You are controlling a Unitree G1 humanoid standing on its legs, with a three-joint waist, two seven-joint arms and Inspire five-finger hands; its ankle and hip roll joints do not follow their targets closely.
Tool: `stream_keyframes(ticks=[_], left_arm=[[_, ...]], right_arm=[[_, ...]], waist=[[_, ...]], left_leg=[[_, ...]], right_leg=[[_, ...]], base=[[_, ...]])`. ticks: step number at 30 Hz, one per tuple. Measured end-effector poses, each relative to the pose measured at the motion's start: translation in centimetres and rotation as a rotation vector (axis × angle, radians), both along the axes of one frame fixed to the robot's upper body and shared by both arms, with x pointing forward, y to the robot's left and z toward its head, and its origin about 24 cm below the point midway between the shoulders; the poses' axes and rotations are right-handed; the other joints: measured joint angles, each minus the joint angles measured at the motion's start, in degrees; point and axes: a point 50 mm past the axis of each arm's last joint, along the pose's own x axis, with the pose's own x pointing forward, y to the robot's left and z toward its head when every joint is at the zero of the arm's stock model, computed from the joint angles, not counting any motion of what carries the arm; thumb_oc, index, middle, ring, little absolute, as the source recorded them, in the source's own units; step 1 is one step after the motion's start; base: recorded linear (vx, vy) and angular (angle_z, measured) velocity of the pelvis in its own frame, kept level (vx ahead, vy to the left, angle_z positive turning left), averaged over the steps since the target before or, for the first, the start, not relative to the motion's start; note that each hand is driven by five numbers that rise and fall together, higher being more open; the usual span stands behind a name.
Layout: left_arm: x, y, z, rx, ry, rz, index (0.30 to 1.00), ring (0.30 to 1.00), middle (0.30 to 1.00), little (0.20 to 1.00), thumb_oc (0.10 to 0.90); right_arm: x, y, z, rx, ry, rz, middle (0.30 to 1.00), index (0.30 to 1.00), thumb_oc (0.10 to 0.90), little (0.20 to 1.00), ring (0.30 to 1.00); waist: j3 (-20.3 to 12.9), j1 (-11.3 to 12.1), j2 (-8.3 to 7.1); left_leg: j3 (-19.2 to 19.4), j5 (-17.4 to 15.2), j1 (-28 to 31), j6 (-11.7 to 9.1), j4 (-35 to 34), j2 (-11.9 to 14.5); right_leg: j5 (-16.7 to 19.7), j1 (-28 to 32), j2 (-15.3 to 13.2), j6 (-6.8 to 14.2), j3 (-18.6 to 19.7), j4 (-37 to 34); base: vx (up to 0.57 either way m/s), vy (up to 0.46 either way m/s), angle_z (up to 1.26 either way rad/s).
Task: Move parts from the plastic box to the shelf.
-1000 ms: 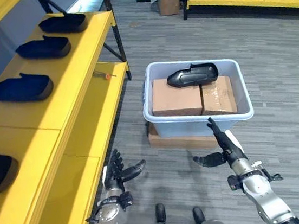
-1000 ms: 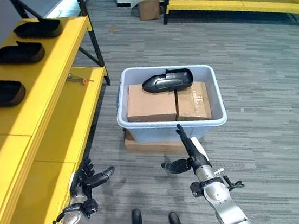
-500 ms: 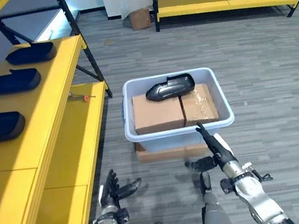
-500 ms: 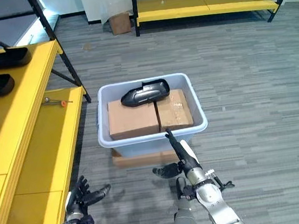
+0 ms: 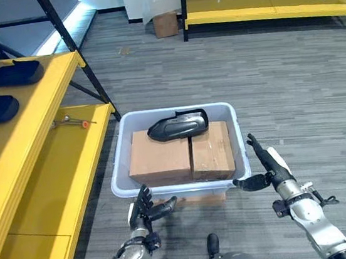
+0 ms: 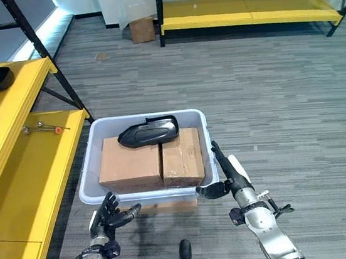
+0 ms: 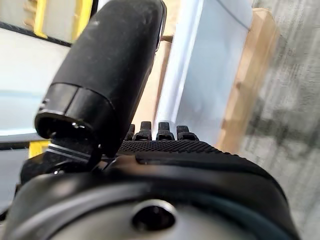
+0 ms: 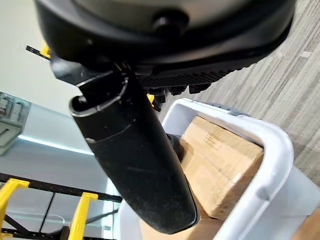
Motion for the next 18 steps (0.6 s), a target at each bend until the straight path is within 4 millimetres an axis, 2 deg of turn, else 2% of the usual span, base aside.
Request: stream_keyframes(ticks=[1,2,3,4,6,8,11,13,14,16,18], left_arm=[[0.0,0.1,0.1,0.004,-0.002,0.001,1.0,1.0,1.0,1.0,0.9],[0.0,0.3,0.1,0.007,-0.003,0.006,1.0,1.0,1.0,1.0,0.9],[-0.2,0.7,0.0,0.018,0.009,0.013,1.0,1.0,1.0,1.0,0.9],[-0.4,0.8,-0.2,0.022,0.018,0.014,1.0,1.0,1.0,1.0,0.9],[-0.3,1.0,-0.2,0.029,0.02,0.012,1.0,1.0,1.0,1.0,0.9],[-0.5,1.2,-0.3,0.031,0.025,0.02,1.0,1.0,1.0,1.0,0.9],[-0.3,1.1,0.0,0.028,0.009,0.013,1.0,1.0,1.0,1.0,0.9],[0.3,1.0,0.8,0.031,-0.029,0.006,1.0,1.0,1.0,1.0,0.9],[0.7,0.9,1.2,0.031,-0.049,0.005,1.0,1.0,1.0,1.0,0.9],[2.0,0.9,2.6,0.041,-0.12,-0.006,1.0,1.0,1.0,1.0,0.9],[3.0,1.0,3.4,0.058,-0.153,-0.024,1.0,1.0,1.0,1.0,0.9]], right_arm=[[-0.1,0.0,-0.1,0.002,0.002,-0.004,1.0,1.0,0.9,1.0,1.0],[0.1,0.0,0.1,0.003,-0.004,-0.002,1.0,1.0,0.9,1.0,1.0],[0.5,0.3,0.6,0.012,-0.03,0.001,1.0,1.0,0.9,1.0,1.0],[0.8,0.4,1.0,0.015,-0.054,0.001,1.0,1.0,0.9,1.0,1.0],[1.1,0.6,1.6,0.027,-0.088,-0.016,1.0,1.0,0.9,1.0,1.0],[1.1,0.8,2.0,0.033,-0.105,-0.008,1.0,1.0,0.9,1.0,1.0],[1.3,0.5,2.4,0.027,-0.125,-0.019,1.0,1.0,0.9,1.0,1.0],[1.9,0.4,3.2,0.013,-0.16,-0.027,1.0,1.0,0.9,1.0,1.0],[2.3,0.4,3.8,0.006,-0.183,-0.027,1.0,1.0,0.9,1.0,1.0],[3.6,0.3,5.5,-0.015,-0.25,-0.037,1.0,1.0,0.9,1.0,1.0],[4.3,0.5,6.6,-0.021,-0.286,-0.029,1.0,1.0,0.9,1.0,1.0]], waist=[[0.6,0.0,-0.79],[1.3,1.0,-1.81],[2.3,1.3,-1.87],[2.9,1.3,-1.05],[4.4,1.6,-0.19],[4.8,2.2,0.08],[5.3,0.9,0.98],[6.0,0.8,1.57],[6.4,0.5,2.05],[9.4,1.8,1.92],[11.3,2.5,1.69]], left_leg=[[2.1,-1.7,-1.1,1.5,-4.9,0.2],[3.0,-2.2,-1.0,2.2,-12.9,0.2],[4.5,-1.0,-0.4,2.4,-26.3,2.8],[5.8,-0.1,0.1,2.2,-32.7,4.9],[6.4,2.1,1.2,2.1,-38.5,6.8],[7.3,2.8,3.0,2.2,-39.0,6.4],[9.4,2.8,6.8,2.3,-39.5,4.2],[11.3,3.4,9.0,3.3,-40.4,2.9],[12.6,2.6,9.3,4.2,-40.8,2.6],[14.6,2.5,8.2,4.2,-40.7,1.0],[14.6,2.2,6.7,5.5,-39.6,-0.6]], right_leg=[[0.1,0.5,0.0,0.2,-0.3,-1.2],[0.4,0.5,0.1,0.6,-0.4,-2.0],[1.0,0.6,1.4,0.7,-1.4,-2.7],[1.1,1.0,2.7,0.7,-1.6,-2.9],[0.5,1.5,4.2,1.5,-0.9,-2.9],[0.6,1.5,4.7,1.3,0.8,-2.9],[0.9,1.4,4.6,1.0,2.1,-2.9],[2.0,-0.2,4.6,0.7,3.5,-2.6],[2.2,-1.2,4.5,0.8,3.7,-2.1],[2.6,-3.7,2.7,2.2,4.7,-0.5],[2.7,-4.9,1.0,3.5,4.9,0.1]], base=[[0.14,0.126,0.37],[0.16,0.169,0.17],[0.18,0.188,0.02],[0.18,0.172,-0.03],[0.13,0.187,-0.23],[0.09,0.217,-0.5],[0.04,0.179,-0.27],[-0.02,0.129,-0.32],[-0.03,0.107,-0.31],[-0.02,0.081,-0.17],[-0.01,0.059,0.05]])
